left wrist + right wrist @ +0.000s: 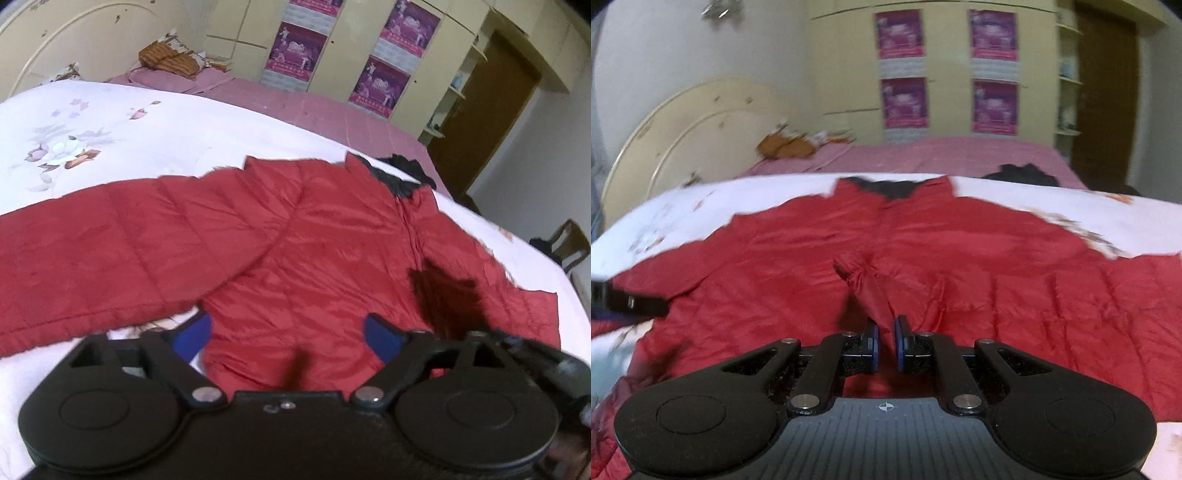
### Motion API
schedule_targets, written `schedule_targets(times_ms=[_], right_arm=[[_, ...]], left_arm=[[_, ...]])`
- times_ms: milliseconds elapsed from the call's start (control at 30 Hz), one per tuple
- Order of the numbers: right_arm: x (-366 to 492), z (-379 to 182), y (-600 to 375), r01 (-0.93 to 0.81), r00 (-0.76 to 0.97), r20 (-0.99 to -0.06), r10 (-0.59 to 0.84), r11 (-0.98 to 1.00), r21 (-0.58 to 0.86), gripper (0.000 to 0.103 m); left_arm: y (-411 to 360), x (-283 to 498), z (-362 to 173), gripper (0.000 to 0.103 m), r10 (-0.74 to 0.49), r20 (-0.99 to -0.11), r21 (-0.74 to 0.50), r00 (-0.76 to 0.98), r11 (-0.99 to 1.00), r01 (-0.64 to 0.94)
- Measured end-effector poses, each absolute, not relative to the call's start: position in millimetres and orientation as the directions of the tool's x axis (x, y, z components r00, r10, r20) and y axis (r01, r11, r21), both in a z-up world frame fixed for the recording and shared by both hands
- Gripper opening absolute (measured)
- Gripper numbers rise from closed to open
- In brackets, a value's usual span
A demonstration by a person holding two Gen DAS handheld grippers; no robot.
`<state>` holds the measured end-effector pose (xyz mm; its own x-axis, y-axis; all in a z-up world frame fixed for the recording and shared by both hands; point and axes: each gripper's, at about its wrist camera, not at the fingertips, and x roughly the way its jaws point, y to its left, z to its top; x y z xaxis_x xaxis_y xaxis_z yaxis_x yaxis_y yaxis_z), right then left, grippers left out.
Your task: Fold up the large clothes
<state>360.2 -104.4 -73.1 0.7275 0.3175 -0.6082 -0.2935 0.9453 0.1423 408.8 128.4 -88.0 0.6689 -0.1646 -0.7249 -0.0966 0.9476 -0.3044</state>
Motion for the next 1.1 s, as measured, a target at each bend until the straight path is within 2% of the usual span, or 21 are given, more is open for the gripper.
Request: schedule_targets(times_ms=[200, 300, 367, 400, 433, 567, 600, 633, 700, 733, 767, 833, 1000, 1100], right_arm=[[383, -97, -44, -0.412, 0.638, -0.663, 0.392, 0.901, 0.136, 0.009], [381, -102, -22, -0.437, 0.652, -0.667, 0.360, 0.898, 0.056, 0.010], [377, -99, -22, -0.445, 0.667, -0.655, 0.355, 0.895, 0.031, 0.024], [374, -95, -28, -0.437, 0.682, -0.634, 0.364, 0.898, 0.046, 0.047], [369, -90, -38, -0.419, 0.706, -0.608, 0.364, 0.906, 0.055, 0.056], [362, -78, -81, -0.346, 0.751, -0.567, 0.338, 0.933, 0.097, 0.056], [360, -75, -95, -0.311, 0.765, -0.560, 0.319, 0.944, 0.112, 0.047], [359, -72, -107, -0.280, 0.770, -0.562, 0.301, 0.952, 0.125, 0.034], [360, -69, -137, -0.193, 0.788, -0.563, 0.250, 0.968, 0.160, 0.029], [360, -68, -153, -0.149, 0.798, -0.557, 0.228, 0.972, 0.183, 0.023], [359, -66, -167, -0.112, 0.804, -0.557, 0.209, 0.973, 0.203, 0.019], [359, -65, -193, -0.032, 0.814, -0.558, 0.160, 0.972, 0.231, 0.017], [352, -58, -237, 0.070, 0.831, -0.549, 0.089, 0.963, 0.261, 0.017], [356, -64, -248, 0.088, 0.821, -0.564, 0.081, 0.960, 0.267, 0.017]], left_arm=[[145, 417, -83, 0.094, -0.193, -0.710, -0.338, 0.678, 0.937, -0.087], [143, 421, -83, 0.094, -0.224, -0.703, -0.357, 0.675, 0.932, -0.063], [136, 426, -83, 0.094, -0.253, -0.698, -0.370, 0.670, 0.929, -0.034], [132, 429, -85, 0.093, -0.270, -0.695, -0.378, 0.666, 0.926, -0.019], [126, 434, -86, 0.091, -0.294, -0.692, -0.392, 0.659, 0.920, -0.001], [97, 454, -99, 0.079, -0.368, -0.696, -0.423, 0.616, 0.904, 0.062], [89, 459, -103, 0.078, -0.370, -0.707, -0.415, 0.603, 0.907, 0.069], [82, 465, -108, 0.075, -0.368, -0.719, -0.405, 0.590, 0.911, 0.075], [70, 473, -116, 0.058, -0.366, -0.737, -0.393, 0.568, 0.916, 0.080], [63, 477, -120, 0.035, -0.356, -0.747, -0.374, 0.561, 0.923, 0.089], [57, 480, -122, 0.020, -0.335, -0.758, -0.343, 0.560, 0.935, 0.095], [49, 481, -123, 0.018, -0.308, -0.745, -0.306, 0.592, 0.946, 0.107], [61, 462, -86, 0.017, -0.225, -0.623, -0.238, 0.749, 0.967, 0.092], [86, 459, -87, 0.017, -0.145, -0.637, -0.198, 0.758, 0.980, 0.021]])
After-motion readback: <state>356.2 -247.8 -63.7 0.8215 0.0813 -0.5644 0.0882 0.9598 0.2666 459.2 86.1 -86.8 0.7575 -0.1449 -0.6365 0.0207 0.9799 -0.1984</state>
